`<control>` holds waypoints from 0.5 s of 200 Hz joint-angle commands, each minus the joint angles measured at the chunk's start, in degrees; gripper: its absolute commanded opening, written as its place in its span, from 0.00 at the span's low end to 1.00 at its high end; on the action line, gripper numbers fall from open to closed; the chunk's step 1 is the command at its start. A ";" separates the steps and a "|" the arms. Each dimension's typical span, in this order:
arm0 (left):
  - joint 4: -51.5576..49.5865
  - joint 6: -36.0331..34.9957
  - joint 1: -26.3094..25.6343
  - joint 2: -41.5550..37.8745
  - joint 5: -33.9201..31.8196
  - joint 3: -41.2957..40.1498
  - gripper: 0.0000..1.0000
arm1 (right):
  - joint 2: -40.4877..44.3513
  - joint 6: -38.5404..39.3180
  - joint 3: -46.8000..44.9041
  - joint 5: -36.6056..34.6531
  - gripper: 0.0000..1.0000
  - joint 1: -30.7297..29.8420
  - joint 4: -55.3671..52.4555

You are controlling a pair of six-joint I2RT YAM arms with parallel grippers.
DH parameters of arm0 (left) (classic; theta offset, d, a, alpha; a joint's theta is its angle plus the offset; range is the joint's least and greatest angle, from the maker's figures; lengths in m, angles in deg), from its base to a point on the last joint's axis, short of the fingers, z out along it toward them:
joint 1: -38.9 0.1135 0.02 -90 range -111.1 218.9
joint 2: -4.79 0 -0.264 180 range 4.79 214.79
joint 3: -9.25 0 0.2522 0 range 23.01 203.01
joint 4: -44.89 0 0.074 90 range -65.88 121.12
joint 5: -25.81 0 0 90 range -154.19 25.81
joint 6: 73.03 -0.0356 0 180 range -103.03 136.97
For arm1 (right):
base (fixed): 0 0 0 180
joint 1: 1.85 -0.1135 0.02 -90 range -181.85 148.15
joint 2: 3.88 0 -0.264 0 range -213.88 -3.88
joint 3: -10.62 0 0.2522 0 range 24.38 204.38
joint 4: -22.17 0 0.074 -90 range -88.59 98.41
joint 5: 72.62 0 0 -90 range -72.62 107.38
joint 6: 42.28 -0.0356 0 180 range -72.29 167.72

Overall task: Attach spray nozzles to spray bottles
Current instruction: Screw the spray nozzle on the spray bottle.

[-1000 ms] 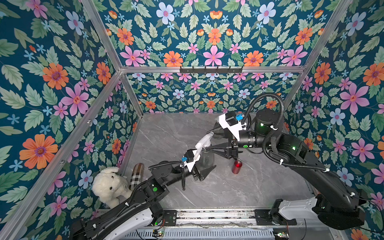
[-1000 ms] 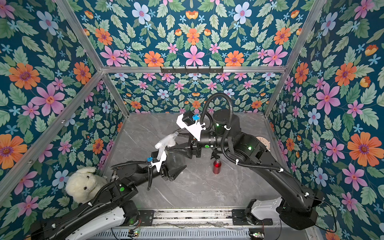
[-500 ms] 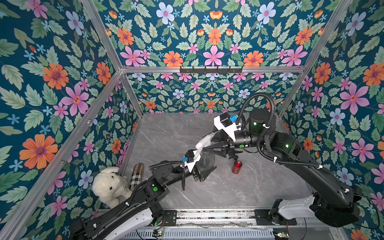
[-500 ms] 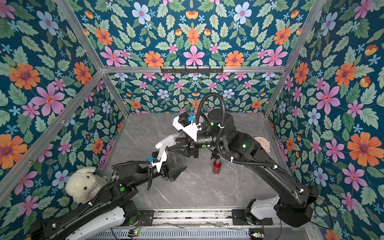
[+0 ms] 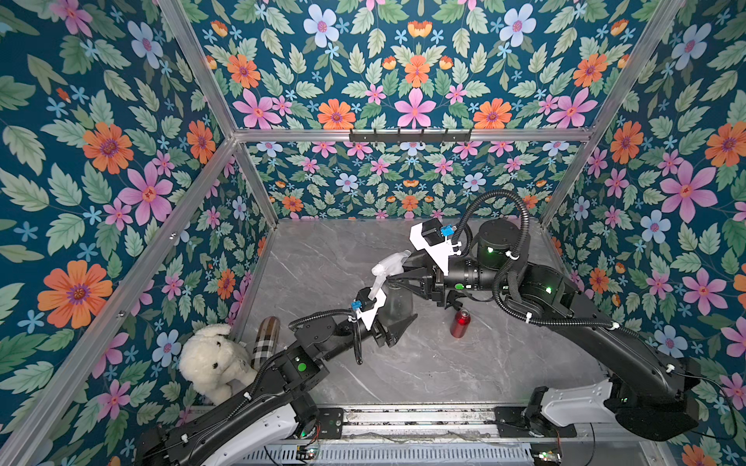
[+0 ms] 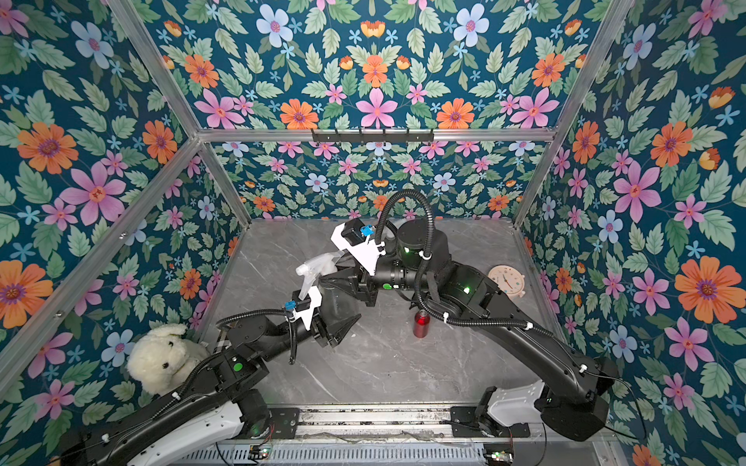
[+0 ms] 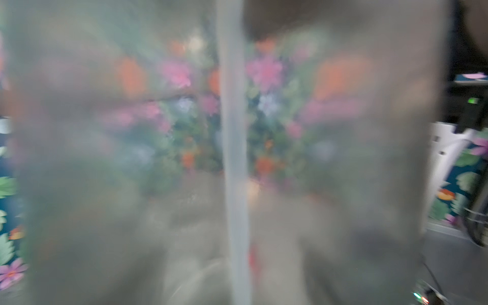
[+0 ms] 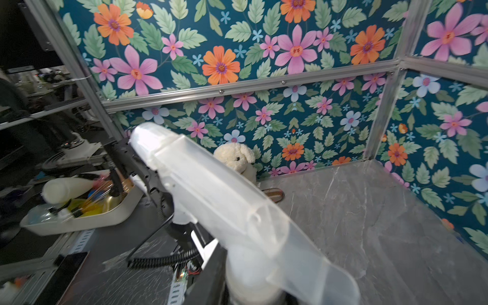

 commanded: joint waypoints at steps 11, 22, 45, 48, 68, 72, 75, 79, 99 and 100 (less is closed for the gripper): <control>5.24 -1.45 -0.01 1.45 -7.26 0.42 0.00 | -1.66 -4.74 -2.32 -18.01 0.24 -5.42 0.24; 6.00 -1.59 -0.01 1.83 -9.13 0.33 0.00 | -2.54 -6.70 -2.32 -25.20 0.25 -7.39 0.55; 6.46 -2.21 -0.01 3.09 -11.34 0.67 0.00 | -6.85 -11.59 0.56 -40.29 0.25 -11.26 -1.70; 6.51 -2.26 -0.01 3.23 -11.45 0.75 0.00 | -7.63 -12.12 1.24 -41.89 0.25 -11.76 -2.31; 6.69 -2.44 -0.01 4.18 -12.15 1.10 0.00 | -12.77 -13.96 5.64 -50.20 0.27 -14.55 -4.85; 6.65 -2.47 -0.01 4.23 -12.27 1.12 0.00 | -13.54 -14.35 6.30 -50.47 0.27 -14.69 -4.98; 6.57 -2.49 -0.01 4.29 -12.34 1.12 0.00 | -13.95 -14.67 6.60 -50.35 0.27 -14.81 -5.08; 6.55 -2.45 -0.01 4.25 -12.30 1.12 0.00 | -14.21 -14.98 6.77 -49.85 0.28 -14.87 -4.94; 6.38 -2.25 -0.01 3.29 -11.79 0.56 0.00 | -12.00 -11.30 4.45 -47.01 0.35 -14.64 -1.05; 6.38 -2.24 -0.01 3.24 -11.77 0.54 0.00 | -11.76 -10.96 4.26 -46.73 0.35 -14.60 -0.90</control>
